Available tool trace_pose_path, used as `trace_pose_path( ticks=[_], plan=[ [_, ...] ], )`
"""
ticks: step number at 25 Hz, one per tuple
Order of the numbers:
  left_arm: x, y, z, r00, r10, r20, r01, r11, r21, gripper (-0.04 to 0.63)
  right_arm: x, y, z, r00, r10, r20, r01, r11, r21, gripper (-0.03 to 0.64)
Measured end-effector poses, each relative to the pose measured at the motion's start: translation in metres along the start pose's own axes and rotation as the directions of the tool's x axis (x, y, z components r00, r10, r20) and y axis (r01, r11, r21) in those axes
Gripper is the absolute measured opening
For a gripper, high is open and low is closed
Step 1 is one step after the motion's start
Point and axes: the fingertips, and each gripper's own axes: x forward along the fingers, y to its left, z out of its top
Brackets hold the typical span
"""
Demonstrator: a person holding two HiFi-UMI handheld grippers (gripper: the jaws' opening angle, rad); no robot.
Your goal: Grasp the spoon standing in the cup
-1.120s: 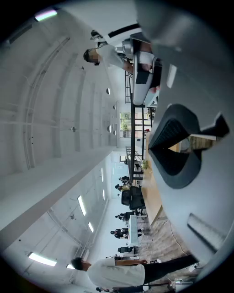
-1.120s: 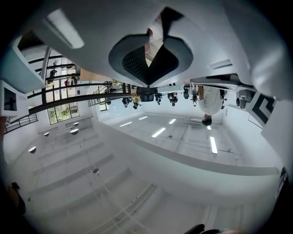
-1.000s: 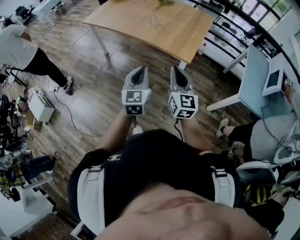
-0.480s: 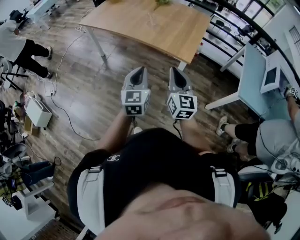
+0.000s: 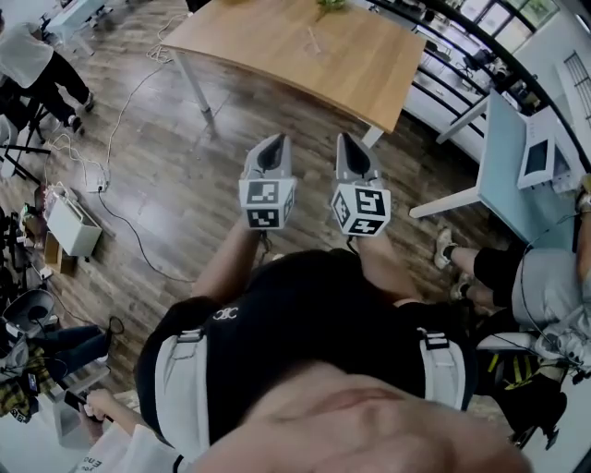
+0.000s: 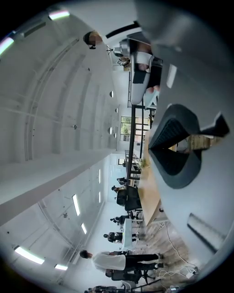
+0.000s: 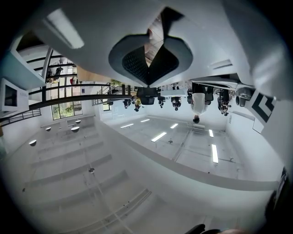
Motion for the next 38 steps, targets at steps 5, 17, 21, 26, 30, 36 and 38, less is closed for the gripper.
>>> trace_pose_path(
  ticks=[5,17,21,26,30,36,38],
  plan=[
    [0.007,0.023,-0.005,1.000,-0.006,-0.024,0.006,1.000,-0.024,0.011,0.021,0.009,-0.002,1.000,-0.010,-0.026,0.009,1.000,-0.014,0.000],
    [0.070,0.047,-0.005,0.997,-0.022,-0.069,0.022,1.000,0.005,0.011,0.091,-0.016,-0.013,0.999,-0.016,-0.039,0.018,0.999,0.045,0.000],
    [0.104,0.050,0.007,0.998,-0.011,-0.054,0.012,0.999,0.035,0.011,0.122,-0.037,-0.001,1.000,-0.001,-0.019,0.002,0.999,0.052,0.000],
    [0.143,0.041,0.029,0.998,-0.002,-0.058,0.004,0.999,0.041,0.011,0.153,-0.067,0.008,1.000,0.018,-0.016,-0.017,0.998,0.061,0.000],
    [0.179,0.038,0.036,0.997,0.012,-0.072,-0.010,1.000,0.025,0.011,0.178,-0.095,0.017,1.000,0.030,-0.003,-0.030,0.996,0.085,0.000],
    [0.239,0.025,0.044,0.997,0.046,-0.063,-0.043,0.998,0.049,0.011,0.207,-0.148,0.022,0.999,0.040,0.025,-0.043,0.995,0.090,0.000],
    [0.258,0.018,0.044,0.997,0.051,-0.060,-0.048,0.997,0.057,0.011,0.214,-0.167,0.020,0.999,0.039,0.030,-0.042,0.995,0.095,0.000]
  ],
)
